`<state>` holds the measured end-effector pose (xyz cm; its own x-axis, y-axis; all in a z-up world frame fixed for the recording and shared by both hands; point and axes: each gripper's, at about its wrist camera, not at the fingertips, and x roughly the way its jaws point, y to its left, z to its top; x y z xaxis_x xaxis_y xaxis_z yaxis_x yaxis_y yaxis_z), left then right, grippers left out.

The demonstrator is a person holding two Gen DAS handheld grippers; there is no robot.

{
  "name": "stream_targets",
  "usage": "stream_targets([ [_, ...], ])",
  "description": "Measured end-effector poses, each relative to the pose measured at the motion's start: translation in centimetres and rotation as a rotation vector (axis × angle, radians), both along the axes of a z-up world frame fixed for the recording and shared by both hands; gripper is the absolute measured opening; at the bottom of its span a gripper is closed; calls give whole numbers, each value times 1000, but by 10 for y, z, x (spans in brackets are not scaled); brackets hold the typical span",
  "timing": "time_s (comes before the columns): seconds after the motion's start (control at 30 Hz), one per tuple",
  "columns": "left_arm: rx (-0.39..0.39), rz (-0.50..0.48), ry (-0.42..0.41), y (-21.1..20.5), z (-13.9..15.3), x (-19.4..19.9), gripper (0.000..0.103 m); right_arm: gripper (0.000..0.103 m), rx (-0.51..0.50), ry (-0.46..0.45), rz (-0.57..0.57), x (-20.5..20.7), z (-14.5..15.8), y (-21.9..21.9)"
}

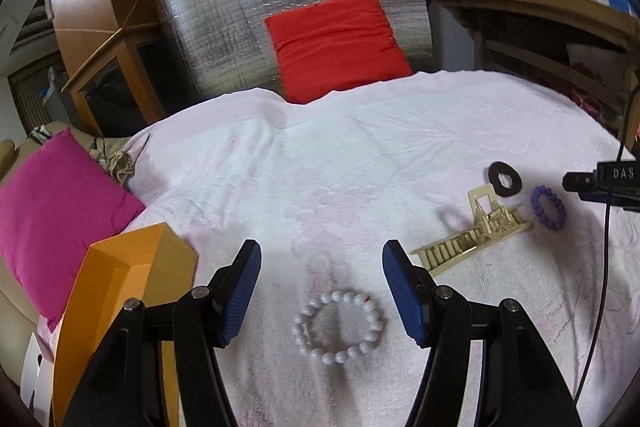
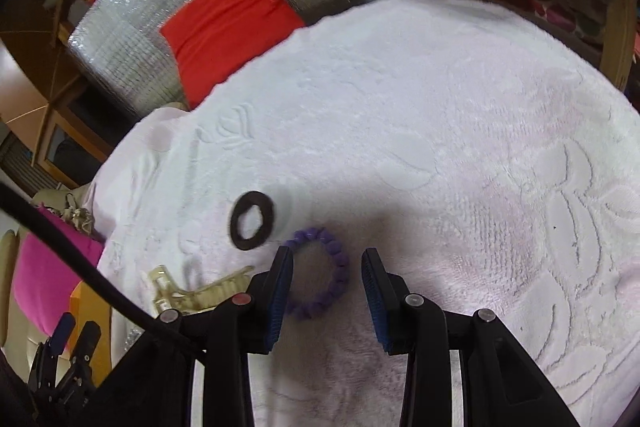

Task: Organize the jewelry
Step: 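Move both tools back to the pile, right tool reaching toward the purple bead bracelet, then grasp the purple bead bracelet with the right tool while the left tool grasps the beige claw clip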

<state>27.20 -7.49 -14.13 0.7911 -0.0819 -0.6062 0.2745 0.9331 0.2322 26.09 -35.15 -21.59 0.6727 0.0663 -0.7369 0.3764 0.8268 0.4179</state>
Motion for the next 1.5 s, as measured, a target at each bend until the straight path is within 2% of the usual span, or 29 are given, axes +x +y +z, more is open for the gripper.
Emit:
stream_targets([
  [0.3, -83, 40, 86, 30, -3, 5, 64, 39, -52, -30, -117, -20, 15, 16],
  [0.43, -40, 34, 77, 36, -6, 1, 64, 39, -87, -22, -141, -23, 22, 33],
  [0.53, 14, 11, 35, 34, -4, -6, 64, 39, -84, -11, -157, -24, 24, 43],
  [0.8, 59, -51, -33, 23, 5, -14, 64, 39, -136, 42, -129, -17, 18, 68],
  [1.07, 113, -52, -22, 6, -5, -8, 64, 39, -101, 42, -123, -16, 9, 52],
  [1.27, 191, -55, -28, -3, -17, -4, 65, 39, -57, 37, -87, -15, 0, 32],
  [1.4, 139, -25, 16, 9, -16, 5, 65, 39, 32, 22, -71, -17, -6, 12],
  [1.5, 6, -20, 39, 23, -5, 8, 65, 39, 85, 4, -60, -20, -7, -1],
])
